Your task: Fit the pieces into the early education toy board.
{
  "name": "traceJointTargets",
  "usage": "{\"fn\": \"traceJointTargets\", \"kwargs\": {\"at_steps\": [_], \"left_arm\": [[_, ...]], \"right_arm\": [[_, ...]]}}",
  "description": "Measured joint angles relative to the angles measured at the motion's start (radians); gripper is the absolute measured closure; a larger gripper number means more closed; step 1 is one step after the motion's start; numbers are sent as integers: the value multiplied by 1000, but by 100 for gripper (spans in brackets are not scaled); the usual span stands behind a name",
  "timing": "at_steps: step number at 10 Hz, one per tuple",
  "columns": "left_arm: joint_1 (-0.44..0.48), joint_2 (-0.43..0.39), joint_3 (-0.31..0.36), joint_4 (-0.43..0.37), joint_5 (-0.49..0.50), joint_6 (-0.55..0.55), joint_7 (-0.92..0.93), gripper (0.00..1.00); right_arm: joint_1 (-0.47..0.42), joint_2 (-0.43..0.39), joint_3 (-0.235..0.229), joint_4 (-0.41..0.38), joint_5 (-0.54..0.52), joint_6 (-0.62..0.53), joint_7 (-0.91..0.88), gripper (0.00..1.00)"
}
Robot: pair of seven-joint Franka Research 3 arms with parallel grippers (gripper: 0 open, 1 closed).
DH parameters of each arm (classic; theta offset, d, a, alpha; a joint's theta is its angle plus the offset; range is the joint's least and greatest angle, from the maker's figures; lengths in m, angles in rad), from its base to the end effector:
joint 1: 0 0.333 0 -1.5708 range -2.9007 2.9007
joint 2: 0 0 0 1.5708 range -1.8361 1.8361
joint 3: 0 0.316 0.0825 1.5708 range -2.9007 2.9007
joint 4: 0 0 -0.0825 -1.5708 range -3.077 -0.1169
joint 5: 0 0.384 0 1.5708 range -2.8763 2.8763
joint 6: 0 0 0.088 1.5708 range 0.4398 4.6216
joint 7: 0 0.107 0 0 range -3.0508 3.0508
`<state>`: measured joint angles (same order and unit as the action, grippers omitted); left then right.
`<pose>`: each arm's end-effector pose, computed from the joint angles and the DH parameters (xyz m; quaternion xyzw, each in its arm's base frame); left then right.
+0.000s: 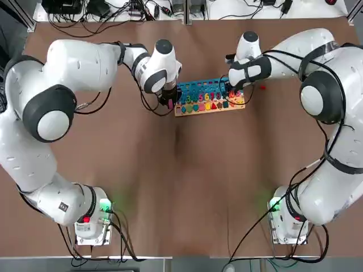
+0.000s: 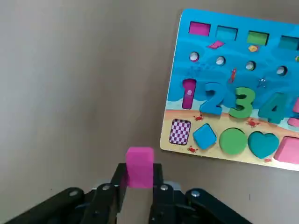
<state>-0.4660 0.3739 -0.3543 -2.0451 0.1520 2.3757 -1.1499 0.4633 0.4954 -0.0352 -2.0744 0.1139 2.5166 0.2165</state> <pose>0.4092 -0.4293 0.2659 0.9927 0.1199 -0.0136 0.0002 0.5301 0.2407 0.1821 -0.9975 -0.0605 0.0322 0.0142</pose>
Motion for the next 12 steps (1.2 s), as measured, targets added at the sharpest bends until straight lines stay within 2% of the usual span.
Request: {"fn": "traceJointTargets", "kwargs": {"at_steps": [4, 10, 12], "left_arm": [[-4, 4, 0, -6, 0, 0, 0, 74], [-18, 23, 0, -4, 12, 7, -14, 74], [-23, 25, 0, -1, 20, 9, -16, 74]], "right_arm": [[-1, 0, -1, 6, 0, -25, 2, 44], [-1, 0, -2, 13, 0, -26, 7, 51], [-3, -3, -3, 39, 0, -73, 8, 51]]}}
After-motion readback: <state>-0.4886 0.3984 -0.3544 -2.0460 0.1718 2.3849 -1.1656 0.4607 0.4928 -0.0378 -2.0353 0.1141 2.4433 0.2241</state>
